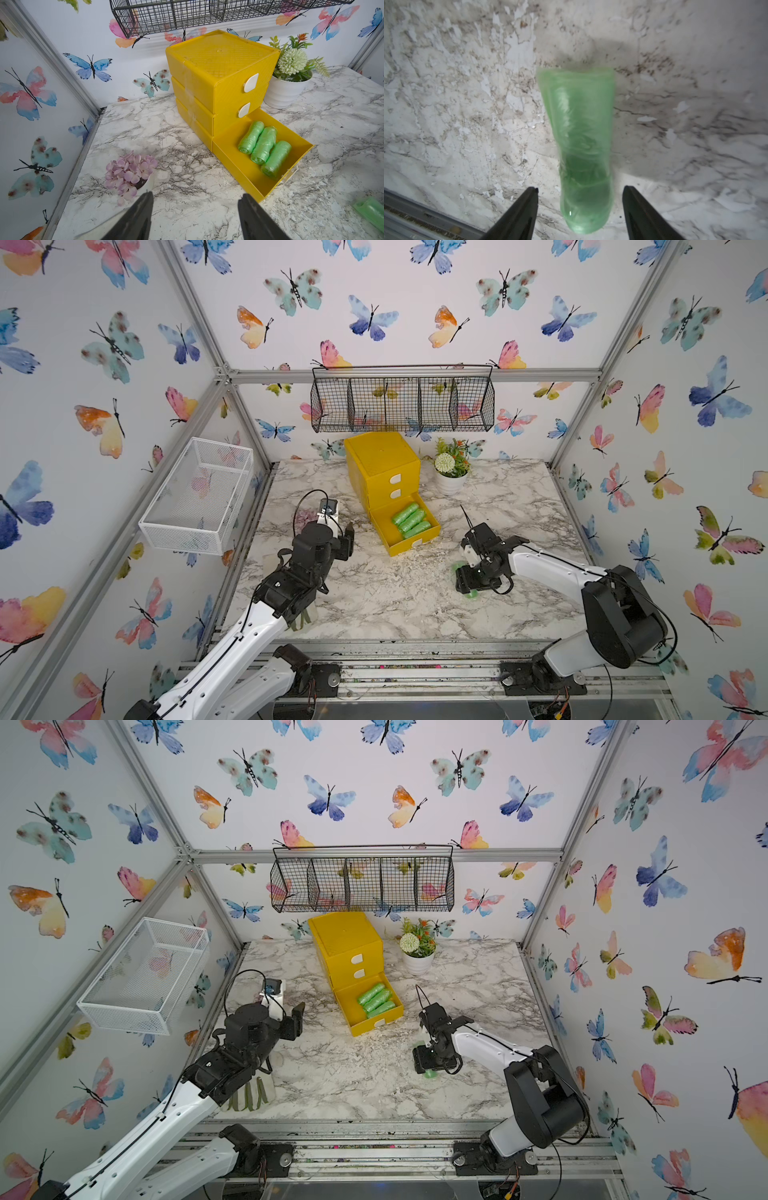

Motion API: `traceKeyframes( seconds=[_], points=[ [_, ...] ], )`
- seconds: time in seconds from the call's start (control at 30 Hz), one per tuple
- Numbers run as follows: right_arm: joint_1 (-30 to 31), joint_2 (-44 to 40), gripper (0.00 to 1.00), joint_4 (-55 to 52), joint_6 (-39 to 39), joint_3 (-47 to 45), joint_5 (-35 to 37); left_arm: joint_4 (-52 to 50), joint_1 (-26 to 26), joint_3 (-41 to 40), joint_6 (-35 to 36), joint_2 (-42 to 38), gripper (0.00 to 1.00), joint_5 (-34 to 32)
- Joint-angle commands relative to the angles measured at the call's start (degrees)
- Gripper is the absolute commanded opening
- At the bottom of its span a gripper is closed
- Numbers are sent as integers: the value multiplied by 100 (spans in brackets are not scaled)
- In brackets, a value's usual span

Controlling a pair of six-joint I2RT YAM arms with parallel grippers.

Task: Sort the rolls of trash bags by color and place them into the drawer
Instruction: Pick up the roll of trash bags from the center of the board.

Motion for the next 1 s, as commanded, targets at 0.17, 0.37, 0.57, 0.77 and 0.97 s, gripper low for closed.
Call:
traceKeyframes(
  seconds=[0.17,0.37,0.57,0.77,0.97],
  points=[
    [17,30,68,278,286,198,383,124,206,40,-68,-11,70,253],
    [27,212,65,385,204,102,80,106,235,40,-90,7,70,325],
    [114,466,61,329,75,109,-13,115,238,31,-103,8,70,387],
    [132,475,52,293,50,82,-11,115,251,22,-118,31,70,415],
    [132,493,37,243,23,39,-16,106,252,33,-119,34,70,426]
  ],
)
